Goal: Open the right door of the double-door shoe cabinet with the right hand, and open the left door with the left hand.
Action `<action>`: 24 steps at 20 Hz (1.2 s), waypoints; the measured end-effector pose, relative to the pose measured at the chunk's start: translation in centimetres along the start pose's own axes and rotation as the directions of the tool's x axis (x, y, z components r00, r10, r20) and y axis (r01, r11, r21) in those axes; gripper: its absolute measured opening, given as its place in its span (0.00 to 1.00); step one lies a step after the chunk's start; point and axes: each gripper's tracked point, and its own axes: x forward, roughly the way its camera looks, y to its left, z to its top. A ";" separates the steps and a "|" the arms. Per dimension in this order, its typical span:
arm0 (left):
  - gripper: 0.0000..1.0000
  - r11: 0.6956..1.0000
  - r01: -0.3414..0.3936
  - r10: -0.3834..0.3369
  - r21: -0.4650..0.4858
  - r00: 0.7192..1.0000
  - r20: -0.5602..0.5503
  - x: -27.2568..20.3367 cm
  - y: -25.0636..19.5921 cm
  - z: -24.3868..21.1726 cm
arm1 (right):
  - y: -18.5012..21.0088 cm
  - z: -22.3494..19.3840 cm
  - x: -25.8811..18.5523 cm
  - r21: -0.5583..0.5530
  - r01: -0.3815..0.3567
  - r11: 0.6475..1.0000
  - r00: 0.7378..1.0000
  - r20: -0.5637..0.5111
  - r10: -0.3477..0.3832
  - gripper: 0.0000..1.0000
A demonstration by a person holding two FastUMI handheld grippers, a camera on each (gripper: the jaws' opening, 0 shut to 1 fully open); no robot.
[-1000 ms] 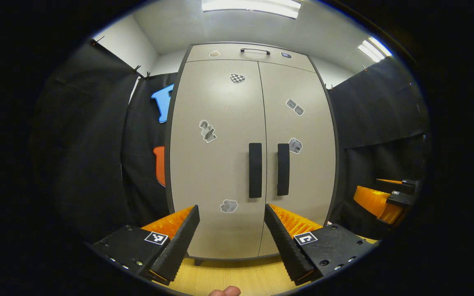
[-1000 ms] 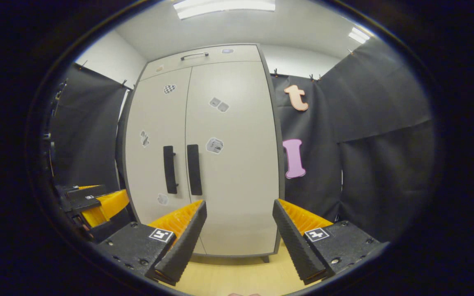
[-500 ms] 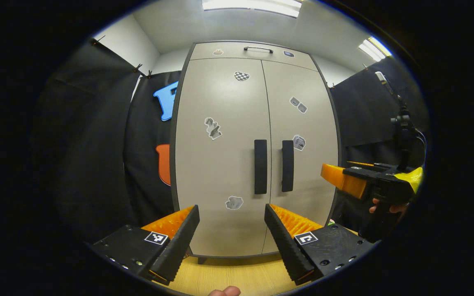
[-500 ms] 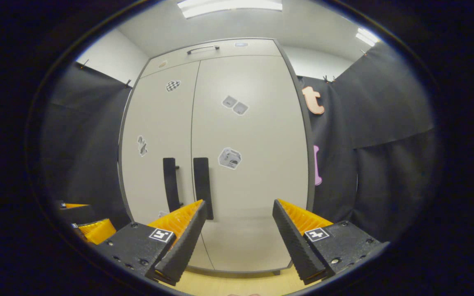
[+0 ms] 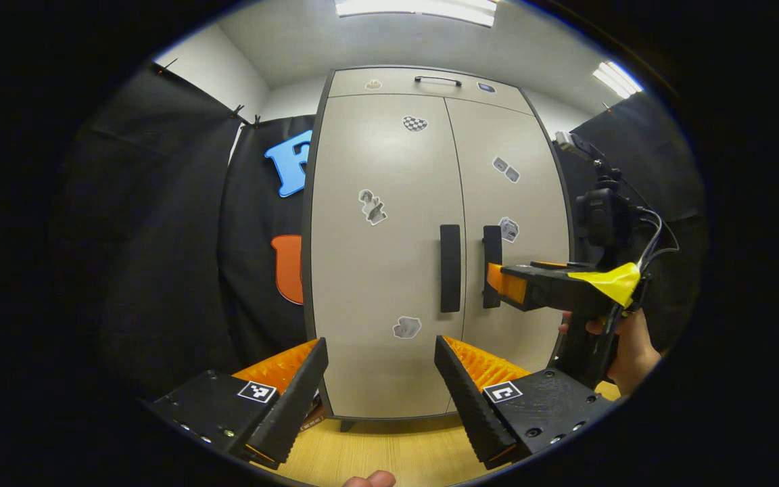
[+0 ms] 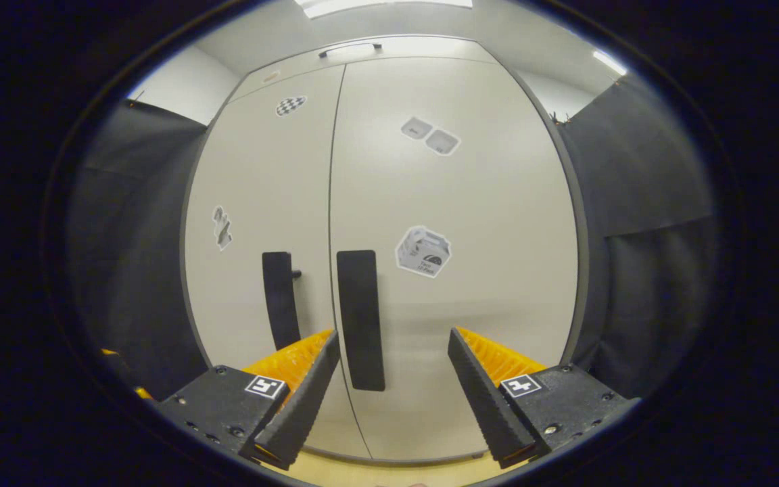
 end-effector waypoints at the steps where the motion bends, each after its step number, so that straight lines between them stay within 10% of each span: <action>1: 0.95 1.000 0.005 -0.005 -0.002 1.000 -0.004 0.0 -0.1 -0.2 | 0.0 -0.1 0.7 -0.007 0.010 1.000 1.000 -0.009 -0.010 0.98; 24: 0.95 0.999 0.023 -0.023 -0.037 1.000 -0.010 0.2 0.6 -0.8 | 0.4 -0.7 3.2 -0.041 0.086 0.995 0.996 -0.025 -0.087 0.79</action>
